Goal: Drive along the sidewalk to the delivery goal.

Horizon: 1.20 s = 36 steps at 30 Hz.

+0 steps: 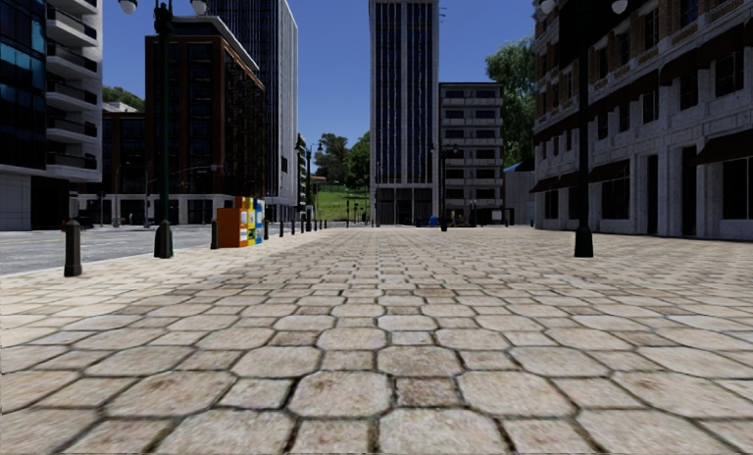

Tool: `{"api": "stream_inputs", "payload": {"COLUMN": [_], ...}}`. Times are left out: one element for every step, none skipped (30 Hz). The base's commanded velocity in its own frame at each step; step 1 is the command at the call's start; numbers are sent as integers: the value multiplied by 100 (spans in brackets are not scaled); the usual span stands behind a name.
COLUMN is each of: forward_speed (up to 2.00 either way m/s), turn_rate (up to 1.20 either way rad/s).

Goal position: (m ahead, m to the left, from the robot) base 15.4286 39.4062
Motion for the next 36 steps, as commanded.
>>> {"api": "stream_inputs", "payload": {"forward_speed": [200, 200, 200, 200, 200, 200, 200, 200, 200, 200, 200, 200, 200, 200, 200, 200, 200, 200, 200, 200, 200, 200, 200, 200, 200, 200, 200, 200, 200, 200, 200, 200, 200, 200, 200, 200], "turn_rate": [0, 0, 0, 0, 0, 0, 0, 0, 0, 0, 0, 0, 0, 0, 0, 0, 0, 0, 0, 0, 0, 0, 0, 0, 0, 0, 0, 0, 0, 0, 0, 0, 0, 0, 0, 0]}}
